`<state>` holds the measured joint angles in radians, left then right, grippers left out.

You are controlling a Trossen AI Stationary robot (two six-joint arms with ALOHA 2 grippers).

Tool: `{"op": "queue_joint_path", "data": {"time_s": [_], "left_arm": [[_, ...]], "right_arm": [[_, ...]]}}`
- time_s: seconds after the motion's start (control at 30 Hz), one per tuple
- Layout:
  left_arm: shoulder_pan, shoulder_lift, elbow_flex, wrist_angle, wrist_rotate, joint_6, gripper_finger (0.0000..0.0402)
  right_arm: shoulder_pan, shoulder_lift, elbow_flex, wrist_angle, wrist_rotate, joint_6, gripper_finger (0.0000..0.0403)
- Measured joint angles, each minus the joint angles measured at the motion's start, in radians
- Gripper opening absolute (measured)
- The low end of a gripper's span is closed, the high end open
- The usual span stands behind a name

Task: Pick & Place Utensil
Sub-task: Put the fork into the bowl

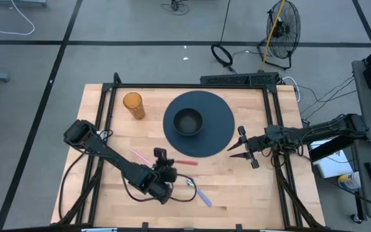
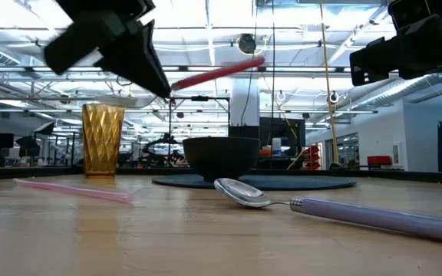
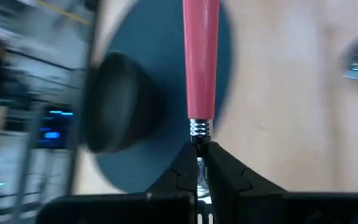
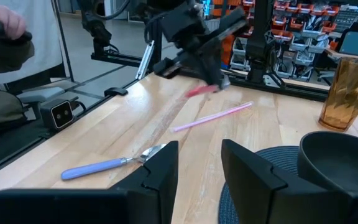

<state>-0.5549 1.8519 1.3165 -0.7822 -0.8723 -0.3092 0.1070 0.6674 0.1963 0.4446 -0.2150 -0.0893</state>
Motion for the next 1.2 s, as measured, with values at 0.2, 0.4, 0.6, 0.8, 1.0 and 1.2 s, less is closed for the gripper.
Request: {"op": "queue_joint_path", "data": {"time_s": [0.2,0.4,0.6,0.8,1.0,1.2], "left_arm": [[0.029,0.0,0.0,-0.011,-0.186,0.024,0.0016],[0.105,0.0,0.0,0.007,-0.254,0.089,0.0015],[0.205,-0.001,0.0,0.101,-0.308,0.166,0.0026],[0.337,-0.002,0.001,0.278,-0.272,0.244,0.0011],[0.461,-0.002,0.001,0.398,-0.164,0.291,0.0029],[0.537,-0.002,0.001,0.502,-0.03,0.315,0.0011]], "right_arm": [[0.0,0.0,0.0,0.0,0.0,0.0,0.0116],[0.0,0.0,0.0,0.0,0.0,0.0,0.0116],[0.0,0.0,0.0,0.0,0.0,0.0,0.0116],[0.0,0.0,0.0,-0.001,0.0,0.0,0.0116],[0.0,0.0,-0.001,-0.01,0.0,0.0,0.0116],[0.0,0.0,-0.001,-0.01,0.0,0.0,0.0116]]}}
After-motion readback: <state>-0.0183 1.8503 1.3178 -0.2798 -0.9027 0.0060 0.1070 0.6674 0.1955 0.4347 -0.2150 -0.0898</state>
